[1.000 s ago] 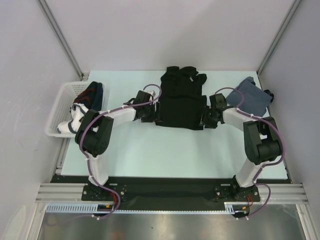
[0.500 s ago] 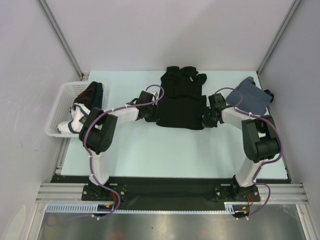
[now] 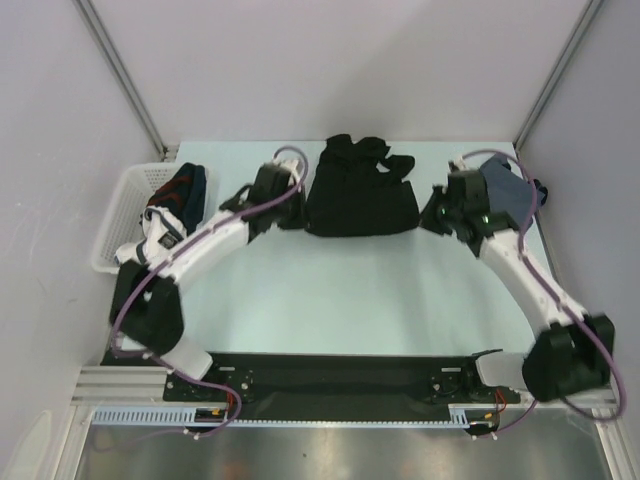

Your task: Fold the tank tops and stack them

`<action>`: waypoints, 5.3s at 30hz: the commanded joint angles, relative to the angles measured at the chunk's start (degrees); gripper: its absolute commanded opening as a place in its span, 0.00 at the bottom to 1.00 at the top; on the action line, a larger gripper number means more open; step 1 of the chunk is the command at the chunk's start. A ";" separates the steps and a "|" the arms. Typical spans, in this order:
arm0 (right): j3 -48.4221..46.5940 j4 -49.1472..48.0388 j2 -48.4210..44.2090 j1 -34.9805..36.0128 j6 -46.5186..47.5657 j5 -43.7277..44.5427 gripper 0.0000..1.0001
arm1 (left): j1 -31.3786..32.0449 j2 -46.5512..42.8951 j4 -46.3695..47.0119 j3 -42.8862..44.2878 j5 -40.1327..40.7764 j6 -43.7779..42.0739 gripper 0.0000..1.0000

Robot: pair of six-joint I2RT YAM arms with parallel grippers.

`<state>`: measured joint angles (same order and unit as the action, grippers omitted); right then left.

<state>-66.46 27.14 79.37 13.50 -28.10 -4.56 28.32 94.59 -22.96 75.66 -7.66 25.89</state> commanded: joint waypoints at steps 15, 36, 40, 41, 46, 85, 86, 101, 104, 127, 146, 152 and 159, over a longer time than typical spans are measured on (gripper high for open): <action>34.90 13.55 -29.36 19.81 -20.33 7.37 0.04 | 19.76 -26.10 7.68 -51.13 4.93 17.52 0.01; -4.89 6.18 13.06 8.92 3.04 15.26 0.59 | 25.64 -30.45 -16.85 -29.18 24.35 16.47 0.74; -19.98 8.01 25.90 8.65 5.07 16.69 0.58 | 31.26 -23.50 -12.48 -22.93 22.53 16.56 0.73; -22.38 8.28 28.01 8.30 5.07 16.34 0.55 | 33.62 -22.00 -11.07 -20.92 21.73 16.65 0.73; -28.55 3.99 36.02 5.06 4.11 5.37 0.41 | 38.48 -12.60 0.45 -17.48 15.76 17.44 0.70; -46.03 -26.17 61.69 -2.07 -21.03 -11.62 0.68 | 47.35 11.93 10.75 -25.48 12.49 27.81 0.60; -46.74 -26.08 62.21 -2.16 -21.29 -11.09 0.68 | 47.71 12.20 10.57 -25.30 12.49 27.99 0.60; -47.01 -20.54 54.49 -3.04 -18.93 -9.68 0.72 | 48.94 12.38 8.72 -22.92 12.94 26.32 0.60; -48.41 -17.74 54.31 -2.86 -17.52 -9.77 0.69 | 48.85 10.27 8.37 -23.80 13.28 25.53 0.61; -51.84 -28.71 57.90 2.67 -21.12 -11.00 0.00 | 49.56 4.03 14.96 -31.18 9.59 22.45 0.62; -61.60 -24.78 62.49 4.78 -16.56 -9.33 0.80 | 49.38 -2.03 8.65 -28.99 11.52 20.96 0.75; -64.50 -11.70 61.34 6.45 -16.89 -0.37 0.88 | 47.10 -4.93 2.93 -27.05 13.37 20.96 0.76; -61.69 -12.81 61.52 6.72 -27.70 -9.50 0.79 | 41.13 -13.62 1.34 -27.76 13.81 20.26 0.76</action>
<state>-127.31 13.47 144.70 19.94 -50.33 -11.05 71.61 85.84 -18.20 47.86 6.39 46.94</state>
